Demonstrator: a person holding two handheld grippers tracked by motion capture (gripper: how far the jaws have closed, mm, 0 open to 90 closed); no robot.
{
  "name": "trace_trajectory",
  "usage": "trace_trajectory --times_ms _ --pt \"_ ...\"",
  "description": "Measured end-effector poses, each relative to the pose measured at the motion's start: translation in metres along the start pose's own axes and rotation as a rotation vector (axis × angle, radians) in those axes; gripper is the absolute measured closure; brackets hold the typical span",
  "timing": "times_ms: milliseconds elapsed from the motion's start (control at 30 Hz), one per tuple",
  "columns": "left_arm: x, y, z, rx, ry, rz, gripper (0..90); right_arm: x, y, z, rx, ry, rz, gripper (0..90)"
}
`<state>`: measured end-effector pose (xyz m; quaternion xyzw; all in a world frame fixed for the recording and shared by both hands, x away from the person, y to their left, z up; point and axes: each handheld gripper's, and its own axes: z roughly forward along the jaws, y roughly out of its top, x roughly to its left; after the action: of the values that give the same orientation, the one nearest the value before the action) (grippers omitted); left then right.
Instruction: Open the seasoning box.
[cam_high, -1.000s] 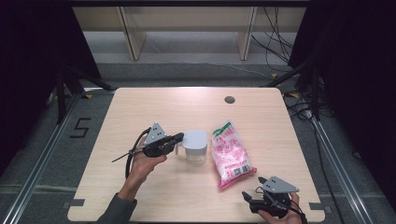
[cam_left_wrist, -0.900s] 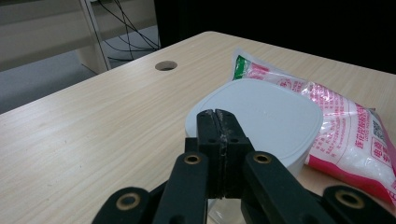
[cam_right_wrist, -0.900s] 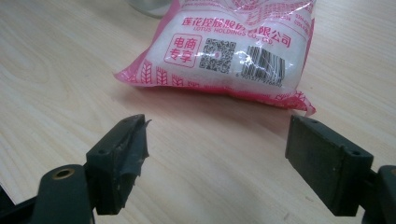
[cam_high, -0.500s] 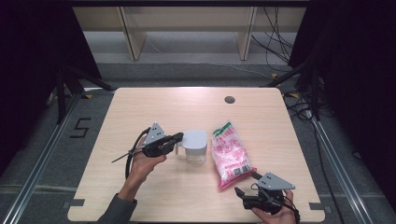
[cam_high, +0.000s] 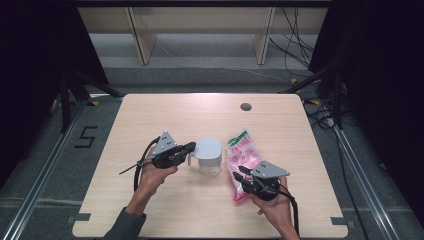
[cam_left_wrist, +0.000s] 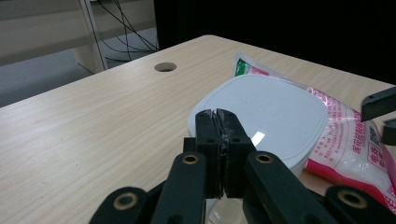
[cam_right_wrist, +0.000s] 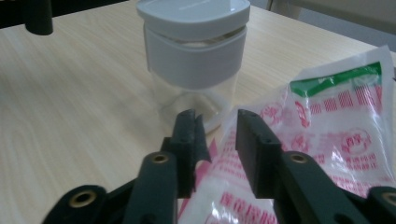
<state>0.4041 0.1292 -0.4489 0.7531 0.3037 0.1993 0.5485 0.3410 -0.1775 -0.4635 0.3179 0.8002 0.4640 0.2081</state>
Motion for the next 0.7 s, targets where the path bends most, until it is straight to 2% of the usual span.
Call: trace_trajectory --times_ms 33,100,133,233,267,300,333,367,400,433,467,500,533,633,700 --pt "0.0 0.0 0.0 0.0 0.0 0.0 87.6 -0.001 0.002 0.004 -0.006 -0.004 -0.009 75.6" --pt "0.0 0.0 0.0 -0.003 0.0 0.007 87.6 -0.001 0.005 0.009 -0.015 0.006 0.032 81.5" --pt "0.0 0.0 0.0 -0.002 -0.001 0.004 87.5 -0.004 0.007 0.012 -0.024 0.01 0.0 84.7" --pt "0.001 -0.001 0.0 -0.003 0.0 0.004 87.4 -0.003 0.013 0.018 -0.014 0.018 -0.026 89.5" --pt "0.001 -0.001 0.0 -0.003 0.0 0.004 87.4 -0.003 0.015 0.02 -0.025 0.012 -0.036 90.0" --pt "0.001 -0.001 -0.001 -0.004 -0.001 0.006 87.4 -0.001 0.016 0.022 -0.023 0.022 -0.006 90.0" --pt "0.001 0.0 -0.001 -0.001 -0.001 0.008 87.4 -0.001 0.016 0.022 -0.023 0.022 -0.006 90.0" --pt "0.001 -0.001 -0.001 0.0 -0.003 0.004 87.4 -0.001 0.018 0.027 -0.018 0.014 -0.042 90.0" --pt "0.001 -0.001 -0.001 0.0 -0.003 0.004 87.4 -0.001 0.019 0.028 0.002 0.026 -0.032 90.0" --pt "0.002 -0.001 -0.001 -0.001 -0.003 0.003 87.4 -0.001 0.02 0.029 -0.009 0.017 -0.042 90.0" --pt "0.002 -0.001 -0.001 -0.001 -0.001 0.004 87.5 0.0 0.021 0.031 -0.004 0.036 -0.044 90.0" --pt "0.002 -0.001 -0.001 -0.001 -0.001 0.004 87.5 0.001 0.022 0.031 -0.002 0.03 -0.029 90.0" --pt "0.002 -0.001 -0.001 0.001 -0.001 0.006 87.5 0.001 0.024 0.033 -0.015 0.024 -0.043 90.0" --pt "0.001 -0.001 -0.001 -0.002 -0.001 -0.008 87.6 0.002 0.027 0.035 -0.013 0.045 -0.044 90.0" --pt "0.001 -0.001 -0.001 0.002 -0.001 -0.004 87.5 0.002 0.027 0.037 -0.019 0.036 -0.047 90.0"
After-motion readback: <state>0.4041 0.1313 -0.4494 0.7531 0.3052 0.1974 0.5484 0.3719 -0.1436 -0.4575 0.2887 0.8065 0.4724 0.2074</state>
